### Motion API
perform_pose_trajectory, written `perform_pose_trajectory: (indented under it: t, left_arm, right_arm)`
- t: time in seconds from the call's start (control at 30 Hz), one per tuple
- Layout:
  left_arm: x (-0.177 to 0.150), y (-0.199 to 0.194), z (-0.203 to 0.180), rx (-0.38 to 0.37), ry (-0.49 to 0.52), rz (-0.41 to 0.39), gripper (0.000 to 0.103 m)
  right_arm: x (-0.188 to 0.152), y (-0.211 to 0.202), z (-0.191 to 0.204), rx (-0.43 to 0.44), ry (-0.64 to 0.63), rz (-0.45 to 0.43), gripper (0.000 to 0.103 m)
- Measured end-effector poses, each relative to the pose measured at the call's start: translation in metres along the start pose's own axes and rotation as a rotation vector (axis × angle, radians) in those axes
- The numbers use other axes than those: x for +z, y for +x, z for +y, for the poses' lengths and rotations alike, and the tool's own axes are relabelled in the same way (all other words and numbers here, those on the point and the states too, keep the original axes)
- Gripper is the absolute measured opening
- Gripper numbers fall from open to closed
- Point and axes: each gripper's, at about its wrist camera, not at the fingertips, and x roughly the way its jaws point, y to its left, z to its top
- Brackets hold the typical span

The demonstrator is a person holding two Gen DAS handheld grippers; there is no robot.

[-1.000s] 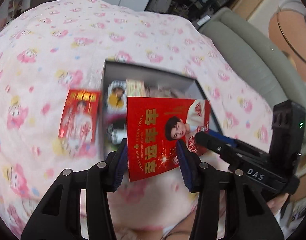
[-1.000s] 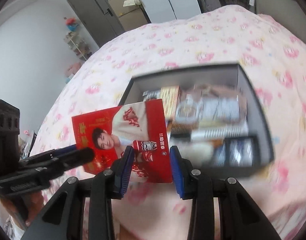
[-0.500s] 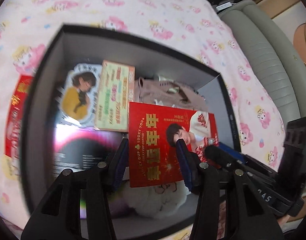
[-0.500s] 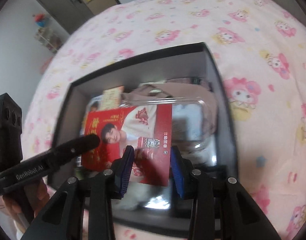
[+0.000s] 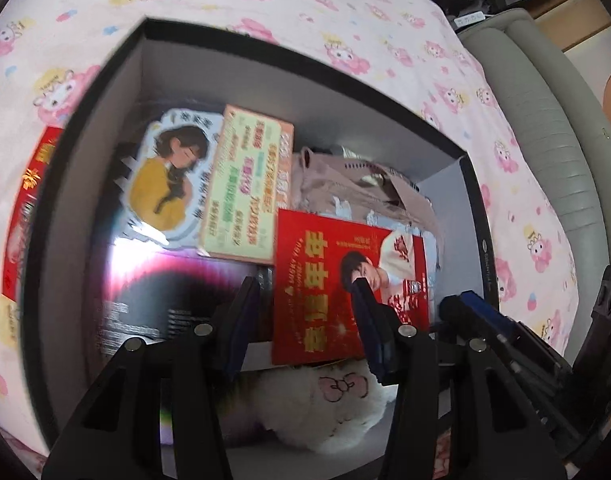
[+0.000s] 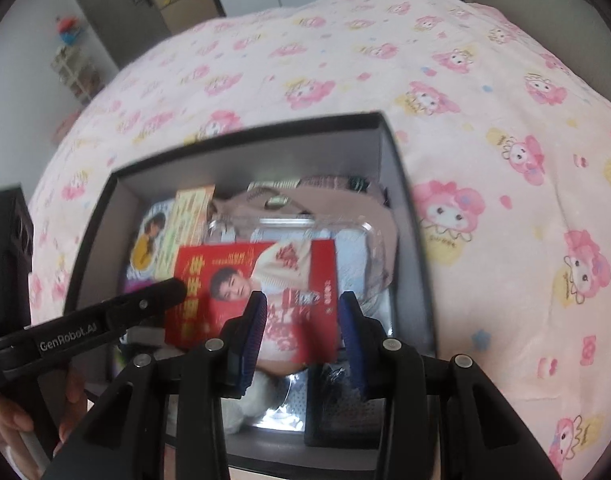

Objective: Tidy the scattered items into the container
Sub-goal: 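Lower the red envelope into the box and open the right tool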

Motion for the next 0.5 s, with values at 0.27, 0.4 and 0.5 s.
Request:
perform_pose_trajectory:
  t: [0.27, 0.4, 0.5]
  left_arm:
    - [-0.004, 0.006, -0.013, -0.059, 0.009, 0.02, 0.048]
    - [-0.004, 0.016, -0.02, -0.065, 0.01, 0.051, 0.044]
    - [-0.001, 0.021, -0.025, -0.077, 0.026, 0.056, 0.044]
  right_arm:
    - [-0.002, -0.004, -0.002, -0.037, 0.033, -0.033, 0.033]
    - [-0.001, -0.006, 0.002, -0.06, 0.02, -0.051, 0.033]
    - [0.0, -0.006, 0.001, -0.104, 0.017, -0.065, 0.033]
